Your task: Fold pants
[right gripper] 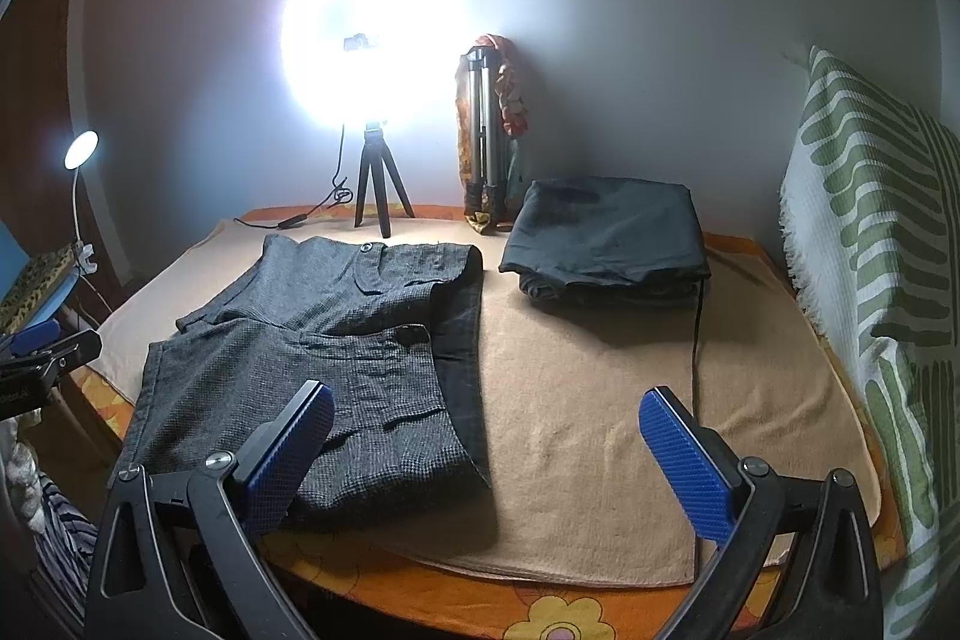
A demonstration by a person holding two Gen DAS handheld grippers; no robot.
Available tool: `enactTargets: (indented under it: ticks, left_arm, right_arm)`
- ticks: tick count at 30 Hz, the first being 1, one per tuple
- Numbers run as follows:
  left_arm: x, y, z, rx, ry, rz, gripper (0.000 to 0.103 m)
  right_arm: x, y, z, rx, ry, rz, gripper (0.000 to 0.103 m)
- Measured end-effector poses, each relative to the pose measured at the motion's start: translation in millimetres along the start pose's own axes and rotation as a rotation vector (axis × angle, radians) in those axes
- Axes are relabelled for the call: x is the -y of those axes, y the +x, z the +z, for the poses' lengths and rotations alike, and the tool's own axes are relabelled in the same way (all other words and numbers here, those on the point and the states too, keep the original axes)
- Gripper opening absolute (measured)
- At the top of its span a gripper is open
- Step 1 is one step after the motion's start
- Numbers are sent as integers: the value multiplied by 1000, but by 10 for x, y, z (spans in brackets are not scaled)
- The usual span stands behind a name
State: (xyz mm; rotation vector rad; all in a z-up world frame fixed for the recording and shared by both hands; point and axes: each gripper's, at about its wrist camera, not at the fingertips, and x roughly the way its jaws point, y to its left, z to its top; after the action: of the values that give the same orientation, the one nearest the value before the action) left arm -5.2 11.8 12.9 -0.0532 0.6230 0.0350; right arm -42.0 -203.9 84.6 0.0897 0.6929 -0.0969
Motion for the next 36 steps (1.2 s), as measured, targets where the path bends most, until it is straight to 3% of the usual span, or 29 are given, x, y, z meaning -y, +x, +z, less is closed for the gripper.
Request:
enactTargets:
  ticks: [36]
  left_arm:
    - [30,-7,-21,8,8,11,103]
  right_arm:
    - [-42,-20,8,2,8,22,103]
